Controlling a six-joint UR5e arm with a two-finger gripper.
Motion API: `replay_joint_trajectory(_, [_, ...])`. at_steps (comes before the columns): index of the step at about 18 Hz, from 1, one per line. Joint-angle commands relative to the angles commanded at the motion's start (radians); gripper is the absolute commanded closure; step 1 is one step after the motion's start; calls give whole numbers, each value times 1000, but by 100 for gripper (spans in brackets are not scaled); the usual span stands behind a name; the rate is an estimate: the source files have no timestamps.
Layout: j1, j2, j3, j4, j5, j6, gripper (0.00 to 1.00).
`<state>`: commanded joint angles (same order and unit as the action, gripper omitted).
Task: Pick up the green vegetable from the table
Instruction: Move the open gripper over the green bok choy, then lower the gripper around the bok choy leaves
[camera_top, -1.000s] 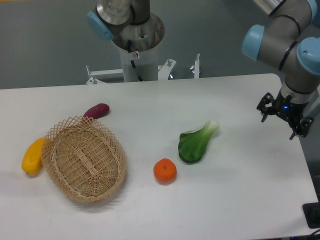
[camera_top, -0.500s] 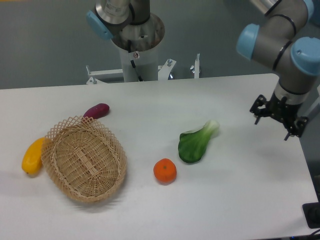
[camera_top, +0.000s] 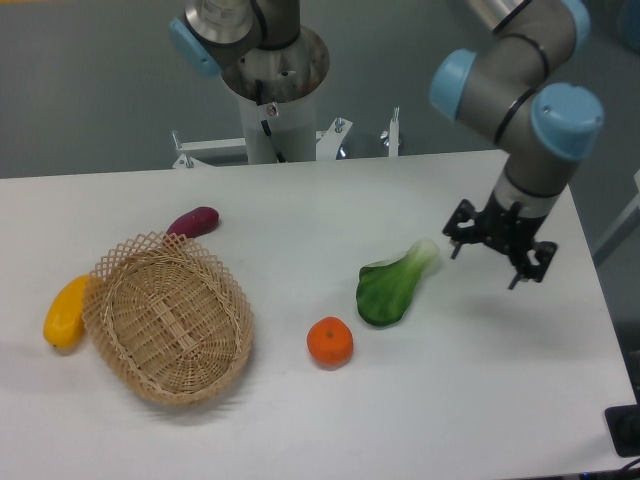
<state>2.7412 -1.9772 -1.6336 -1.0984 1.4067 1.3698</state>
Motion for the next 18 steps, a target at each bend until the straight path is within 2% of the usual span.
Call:
replay_joint_trajectory(3, [-18, -14, -20, 6, 8, 5, 0])
replay_joint_trajectory(7, [-51, -15, -54, 5, 86, 15, 0])
replay_joint_trajectory(10, [-64, -15, -83, 6, 103, 14, 0])
replay_joint_trajectory(18, [-109, -9, -114, 9, 175, -1, 0])
